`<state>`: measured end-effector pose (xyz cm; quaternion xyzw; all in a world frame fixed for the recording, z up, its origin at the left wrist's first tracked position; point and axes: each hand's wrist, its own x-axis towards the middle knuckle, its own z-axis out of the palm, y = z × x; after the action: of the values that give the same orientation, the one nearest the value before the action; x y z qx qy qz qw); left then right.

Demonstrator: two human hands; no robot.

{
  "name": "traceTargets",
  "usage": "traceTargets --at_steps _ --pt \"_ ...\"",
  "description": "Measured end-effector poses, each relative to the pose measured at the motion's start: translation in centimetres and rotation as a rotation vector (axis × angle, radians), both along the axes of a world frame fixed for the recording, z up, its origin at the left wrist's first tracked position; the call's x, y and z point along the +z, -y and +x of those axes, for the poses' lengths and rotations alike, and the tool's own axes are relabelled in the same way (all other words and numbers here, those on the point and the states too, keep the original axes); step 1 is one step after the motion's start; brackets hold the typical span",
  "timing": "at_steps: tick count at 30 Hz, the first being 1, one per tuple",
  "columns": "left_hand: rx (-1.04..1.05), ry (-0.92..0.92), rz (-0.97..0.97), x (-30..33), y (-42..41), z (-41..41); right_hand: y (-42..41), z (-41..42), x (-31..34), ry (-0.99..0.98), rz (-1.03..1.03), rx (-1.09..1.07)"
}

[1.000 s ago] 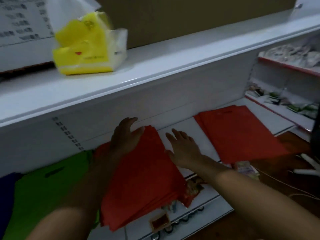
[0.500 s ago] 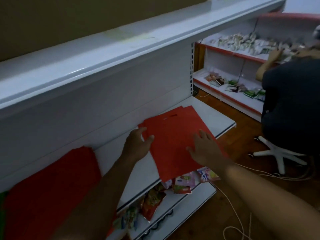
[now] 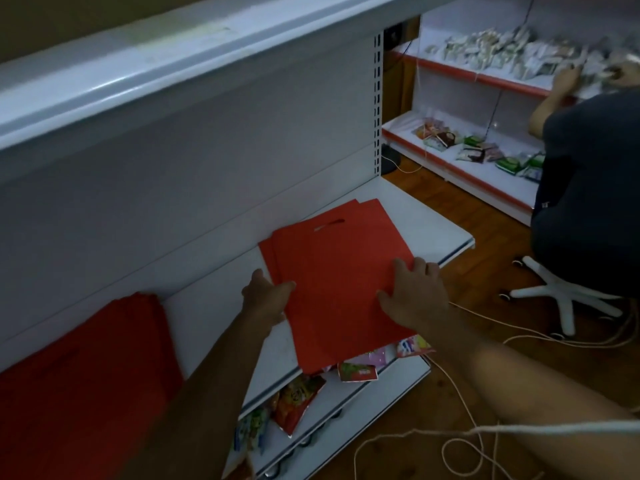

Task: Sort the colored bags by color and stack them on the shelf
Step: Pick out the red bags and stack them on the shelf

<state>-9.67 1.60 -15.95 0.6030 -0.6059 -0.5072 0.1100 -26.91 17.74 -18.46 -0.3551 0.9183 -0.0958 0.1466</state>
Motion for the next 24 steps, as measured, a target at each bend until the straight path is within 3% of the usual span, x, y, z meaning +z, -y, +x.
traceTargets --at_steps 4,10,15,20,24 --pt "0.182 -0.13 0.161 0.0 0.5 -0.7 -0.1 0.5 0.2 -0.007 0.001 0.021" --pt "0.182 -0.162 0.284 0.0 1.4 0.5 0.2 2.2 0.6 0.008 0.02 0.058" --pt "0.096 -0.132 0.123 -0.4 1.2 1.1 -0.1 2.6 0.8 0.008 0.025 0.085" --pt "0.209 -0.384 0.231 1.3 1.1 1.1 0.0 3.0 0.8 0.008 0.054 0.122" --pt "0.15 -0.443 0.148 2.2 1.2 1.5 -0.1 2.9 0.7 0.036 0.035 0.165"
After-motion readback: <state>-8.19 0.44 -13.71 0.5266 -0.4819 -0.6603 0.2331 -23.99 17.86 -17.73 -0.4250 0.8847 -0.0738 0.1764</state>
